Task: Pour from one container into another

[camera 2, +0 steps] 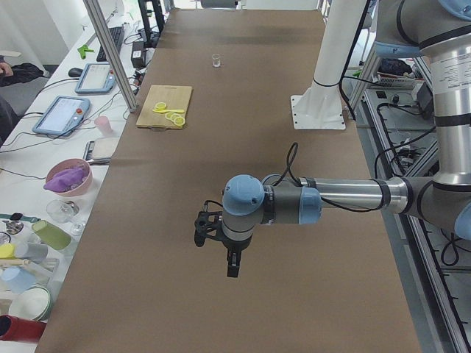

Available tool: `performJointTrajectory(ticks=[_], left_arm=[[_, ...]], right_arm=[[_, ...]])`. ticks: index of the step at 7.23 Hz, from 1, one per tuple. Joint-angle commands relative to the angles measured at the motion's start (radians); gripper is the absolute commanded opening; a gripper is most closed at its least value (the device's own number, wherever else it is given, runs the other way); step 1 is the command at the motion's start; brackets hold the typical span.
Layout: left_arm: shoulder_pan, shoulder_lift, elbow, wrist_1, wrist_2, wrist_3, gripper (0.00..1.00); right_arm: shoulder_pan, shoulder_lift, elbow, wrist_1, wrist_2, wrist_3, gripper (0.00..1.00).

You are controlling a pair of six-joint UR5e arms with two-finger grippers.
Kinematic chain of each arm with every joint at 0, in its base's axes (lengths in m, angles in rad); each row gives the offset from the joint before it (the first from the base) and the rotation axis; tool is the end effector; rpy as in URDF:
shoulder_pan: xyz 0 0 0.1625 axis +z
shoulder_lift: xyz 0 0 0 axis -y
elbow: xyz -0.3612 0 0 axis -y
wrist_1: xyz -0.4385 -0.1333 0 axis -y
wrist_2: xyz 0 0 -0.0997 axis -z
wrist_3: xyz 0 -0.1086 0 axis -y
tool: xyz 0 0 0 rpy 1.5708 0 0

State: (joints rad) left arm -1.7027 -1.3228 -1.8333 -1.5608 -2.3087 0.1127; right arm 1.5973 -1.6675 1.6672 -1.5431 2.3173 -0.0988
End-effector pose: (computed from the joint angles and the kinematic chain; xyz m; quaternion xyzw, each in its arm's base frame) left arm -0.1189 -0.4380 0.5862 0.0461 0.3577 -0.0081 0.9327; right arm 0.0729 -0.5037 0.5991 0.0356 -0.3631 -0.0386 0.9303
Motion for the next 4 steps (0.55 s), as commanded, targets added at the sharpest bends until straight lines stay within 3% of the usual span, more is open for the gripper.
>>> performJointTrajectory(ticks=[1,4], left_arm=[[-0.008,0.001,-0.001,0.008,0.000,0.009,0.98],[-0.006,-0.029,0.003,0.007,0.000,0.007,0.98]], right_arm=[[-0.002,0.002,-0.006,0.000,-0.013,0.007,1.00],[-0.005,0.003,-0.004,0.001,-0.013,0.007,1.00]])
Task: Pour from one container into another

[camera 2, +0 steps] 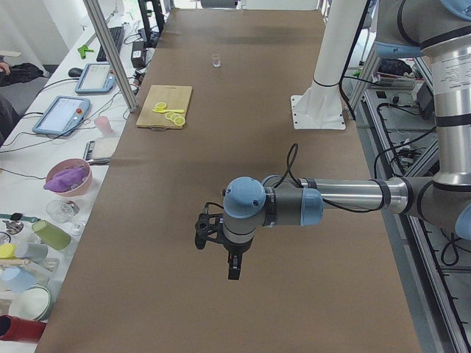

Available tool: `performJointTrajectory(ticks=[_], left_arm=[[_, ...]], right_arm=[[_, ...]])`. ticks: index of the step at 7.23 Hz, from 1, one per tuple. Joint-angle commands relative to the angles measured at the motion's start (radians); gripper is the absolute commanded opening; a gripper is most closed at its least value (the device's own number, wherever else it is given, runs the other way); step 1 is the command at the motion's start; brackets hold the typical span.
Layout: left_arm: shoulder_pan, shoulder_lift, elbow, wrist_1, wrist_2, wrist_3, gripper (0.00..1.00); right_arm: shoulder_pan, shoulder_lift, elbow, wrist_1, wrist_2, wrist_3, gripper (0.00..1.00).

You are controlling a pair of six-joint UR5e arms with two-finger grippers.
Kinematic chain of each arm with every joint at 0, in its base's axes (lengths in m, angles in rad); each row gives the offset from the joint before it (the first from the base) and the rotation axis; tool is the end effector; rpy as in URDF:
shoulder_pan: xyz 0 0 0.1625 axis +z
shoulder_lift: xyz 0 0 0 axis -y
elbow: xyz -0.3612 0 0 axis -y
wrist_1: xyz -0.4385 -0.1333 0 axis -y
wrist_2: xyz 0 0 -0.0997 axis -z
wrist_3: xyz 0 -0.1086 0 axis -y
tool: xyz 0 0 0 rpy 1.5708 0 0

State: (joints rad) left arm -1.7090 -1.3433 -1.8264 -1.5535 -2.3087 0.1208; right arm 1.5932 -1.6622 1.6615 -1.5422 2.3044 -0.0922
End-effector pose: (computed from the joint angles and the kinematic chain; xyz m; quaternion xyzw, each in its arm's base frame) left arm -0.1227 -0.4448 0.5813 0.0516 0.3570 -0.0062 0.9327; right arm 0.0719 -0.5060 0.6004 0.0335 -0.3573 -0.0376 0.9326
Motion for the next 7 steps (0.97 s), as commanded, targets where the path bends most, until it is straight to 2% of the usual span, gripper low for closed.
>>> performJointTrajectory(ticks=[1,3,6,7], left_arm=[[0.000,-0.007,-0.005,0.000,-0.009,-0.001,0.98],[0.000,-0.008,0.007,0.000,-0.066,-0.003,0.98],[0.000,-0.010,0.012,-0.004,-0.058,-0.012,0.98],[0.002,-0.010,0.012,-0.004,-0.060,-0.012,0.98]], right_arm=[[-0.001,0.004,-0.003,-0.001,0.000,0.002,1.00],[-0.001,0.025,0.006,-0.015,0.000,0.087,1.00],[-0.016,0.030,0.003,-0.024,-0.005,0.095,1.00],[-0.016,0.029,0.001,-0.022,-0.035,0.095,1.00]])
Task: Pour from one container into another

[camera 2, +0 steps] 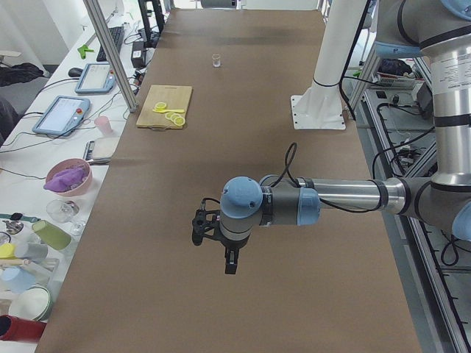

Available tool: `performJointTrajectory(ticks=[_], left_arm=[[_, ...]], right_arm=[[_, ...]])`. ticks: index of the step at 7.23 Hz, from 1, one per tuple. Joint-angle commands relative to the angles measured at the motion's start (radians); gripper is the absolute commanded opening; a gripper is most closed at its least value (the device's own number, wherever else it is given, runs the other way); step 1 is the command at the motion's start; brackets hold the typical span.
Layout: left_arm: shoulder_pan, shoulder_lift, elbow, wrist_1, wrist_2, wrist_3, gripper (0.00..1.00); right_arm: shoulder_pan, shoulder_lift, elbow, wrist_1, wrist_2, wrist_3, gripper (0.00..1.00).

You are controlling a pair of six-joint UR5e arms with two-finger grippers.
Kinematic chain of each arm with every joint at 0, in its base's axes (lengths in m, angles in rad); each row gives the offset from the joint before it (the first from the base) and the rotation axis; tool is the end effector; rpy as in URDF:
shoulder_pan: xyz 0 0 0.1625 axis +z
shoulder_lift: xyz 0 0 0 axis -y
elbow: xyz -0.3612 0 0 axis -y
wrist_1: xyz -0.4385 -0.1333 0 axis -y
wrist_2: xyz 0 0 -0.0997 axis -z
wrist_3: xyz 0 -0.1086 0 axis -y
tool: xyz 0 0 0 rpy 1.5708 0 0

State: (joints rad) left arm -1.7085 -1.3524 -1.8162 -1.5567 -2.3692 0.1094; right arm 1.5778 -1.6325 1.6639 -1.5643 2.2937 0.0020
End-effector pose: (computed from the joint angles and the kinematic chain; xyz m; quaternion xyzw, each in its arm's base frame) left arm -0.1182 -0.4488 0.5778 0.0538 0.3850 -0.0105 0.9213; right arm 0.0651 -0.5183 0.5868 0.0186 -0.3535 -0.0025 0.9352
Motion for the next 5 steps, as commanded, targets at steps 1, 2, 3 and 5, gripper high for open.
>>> performJointTrajectory(ticks=[1,2,3,5], left_arm=[[0.000,-0.001,0.000,0.000,-0.002,-0.001,0.98],[0.000,-0.001,0.000,0.000,-0.002,-0.001,0.98],[0.000,-0.001,0.000,0.001,-0.002,-0.001,0.98],[0.000,-0.001,-0.003,0.003,-0.004,-0.001,0.98]], right_arm=[[0.002,-0.007,0.010,0.000,-0.028,-0.002,1.00],[-0.001,-0.006,-0.001,0.000,-0.051,-0.002,1.00],[-0.001,-0.012,0.002,-0.002,-0.053,-0.005,1.00],[-0.001,-0.009,0.003,-0.002,-0.051,-0.005,1.00]])
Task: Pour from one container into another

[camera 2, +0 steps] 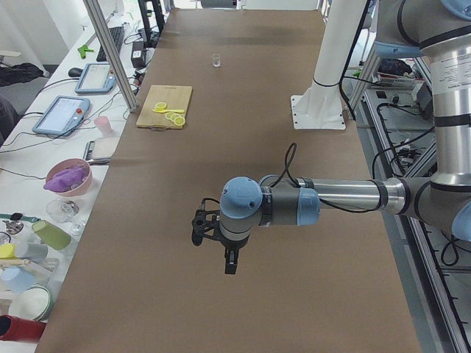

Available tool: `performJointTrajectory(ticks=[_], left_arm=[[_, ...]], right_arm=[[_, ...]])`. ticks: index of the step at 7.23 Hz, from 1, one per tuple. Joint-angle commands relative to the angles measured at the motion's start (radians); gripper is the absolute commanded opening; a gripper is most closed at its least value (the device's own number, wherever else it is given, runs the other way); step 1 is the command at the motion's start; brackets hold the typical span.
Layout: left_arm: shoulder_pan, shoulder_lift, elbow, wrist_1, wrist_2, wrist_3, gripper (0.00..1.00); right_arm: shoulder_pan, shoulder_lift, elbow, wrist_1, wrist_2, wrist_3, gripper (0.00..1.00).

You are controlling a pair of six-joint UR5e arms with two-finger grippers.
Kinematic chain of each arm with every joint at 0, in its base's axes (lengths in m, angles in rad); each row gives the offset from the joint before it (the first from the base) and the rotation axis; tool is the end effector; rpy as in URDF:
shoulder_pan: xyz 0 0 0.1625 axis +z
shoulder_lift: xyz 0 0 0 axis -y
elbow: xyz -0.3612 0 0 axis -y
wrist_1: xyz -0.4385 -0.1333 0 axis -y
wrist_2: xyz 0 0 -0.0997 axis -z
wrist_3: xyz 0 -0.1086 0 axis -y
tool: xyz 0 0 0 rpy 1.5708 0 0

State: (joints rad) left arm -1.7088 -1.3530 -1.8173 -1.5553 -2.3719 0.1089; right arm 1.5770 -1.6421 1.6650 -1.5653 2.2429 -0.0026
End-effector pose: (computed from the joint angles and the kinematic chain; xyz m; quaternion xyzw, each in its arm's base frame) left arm -0.1182 -0.4490 0.5768 0.0541 0.3862 -0.0108 0.9208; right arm 0.0689 -0.5143 0.5949 0.0149 -0.3297 -0.0030 0.9440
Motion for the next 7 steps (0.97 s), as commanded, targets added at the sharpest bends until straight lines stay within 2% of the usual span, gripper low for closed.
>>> performJointTrajectory(ticks=[1,4,5,7], left_arm=[[0.001,-0.003,0.001,0.001,0.000,0.000,0.98],[0.001,-0.017,0.012,0.003,0.002,-0.002,0.98],[0.000,-0.017,0.010,0.003,0.000,-0.002,0.98],[0.000,-0.023,0.010,0.003,0.000,-0.002,0.98]], right_arm=[[-0.005,0.014,-0.004,0.001,-0.003,0.006,1.00],[-0.008,0.008,-0.016,-0.004,0.001,0.007,1.00],[-0.008,0.025,-0.010,-0.050,-0.006,0.006,1.00],[-0.008,0.047,-0.013,-0.059,-0.005,0.007,1.00]])
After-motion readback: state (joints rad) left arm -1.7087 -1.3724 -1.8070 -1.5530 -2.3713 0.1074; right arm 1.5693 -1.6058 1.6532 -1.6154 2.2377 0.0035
